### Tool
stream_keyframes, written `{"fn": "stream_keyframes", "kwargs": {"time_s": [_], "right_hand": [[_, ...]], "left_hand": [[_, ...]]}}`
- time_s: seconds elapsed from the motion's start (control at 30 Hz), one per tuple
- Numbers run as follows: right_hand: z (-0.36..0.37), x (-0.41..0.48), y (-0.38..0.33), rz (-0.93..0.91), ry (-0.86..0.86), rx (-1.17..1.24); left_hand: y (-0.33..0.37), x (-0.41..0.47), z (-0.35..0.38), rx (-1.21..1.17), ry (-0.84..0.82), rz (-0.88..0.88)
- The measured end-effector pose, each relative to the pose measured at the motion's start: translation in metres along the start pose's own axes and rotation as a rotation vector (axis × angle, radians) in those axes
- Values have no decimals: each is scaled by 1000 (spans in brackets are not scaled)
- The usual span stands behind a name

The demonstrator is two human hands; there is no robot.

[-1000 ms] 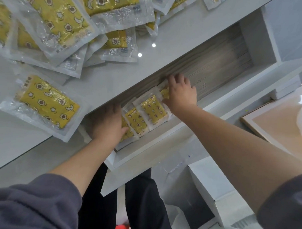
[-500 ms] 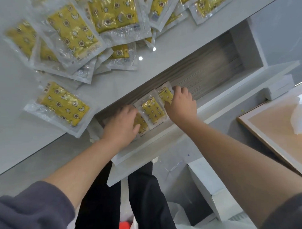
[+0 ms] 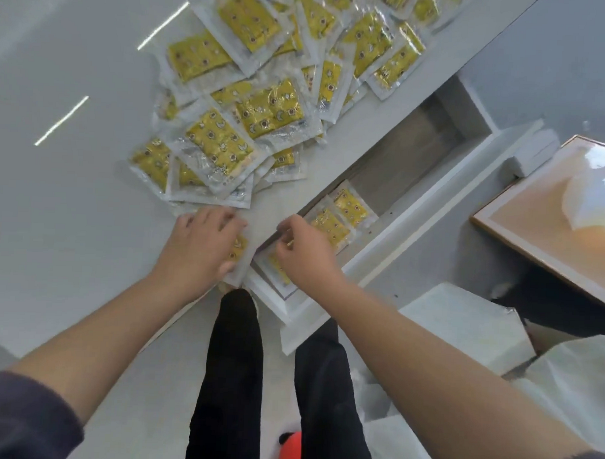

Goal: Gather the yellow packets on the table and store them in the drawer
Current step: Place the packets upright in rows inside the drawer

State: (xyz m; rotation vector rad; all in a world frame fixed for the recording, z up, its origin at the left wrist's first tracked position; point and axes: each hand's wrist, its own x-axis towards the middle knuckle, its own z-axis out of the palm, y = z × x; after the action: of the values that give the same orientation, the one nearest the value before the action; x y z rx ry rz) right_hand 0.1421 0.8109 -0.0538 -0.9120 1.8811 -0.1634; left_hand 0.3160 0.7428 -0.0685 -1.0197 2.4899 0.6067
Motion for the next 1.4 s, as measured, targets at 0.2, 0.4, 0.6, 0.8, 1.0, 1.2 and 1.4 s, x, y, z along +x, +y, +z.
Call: {"fn": "stream_keyframes", "kwargs": {"time_s": [0.2,0.4,0.6,0.8,1.0,1.2,1.4], "right_hand": [[-7,23,-36,-43,237,116],[-22,66,-72,-312,420,-194],[-10,104,-113,-259,344,-681],[-17,110,-129,-179,205,-521],[-78,103,-117,-354,206,-737],[-96,123,-118,-436,124,-1074],[-94,122,-114,-504,210,-1130]], "left_hand": [[-31,26,-8,164,-77,255],[-63,38,-49,-260,-188,286],[-107,55,-76,-364,-135,153],[-110,65,-86,-426,-126,152],[-124,104,-126,-400,-125,49],[-121,172,-139,-236,-3,-131],[-116,185,-134,-125,53,-186]]}}
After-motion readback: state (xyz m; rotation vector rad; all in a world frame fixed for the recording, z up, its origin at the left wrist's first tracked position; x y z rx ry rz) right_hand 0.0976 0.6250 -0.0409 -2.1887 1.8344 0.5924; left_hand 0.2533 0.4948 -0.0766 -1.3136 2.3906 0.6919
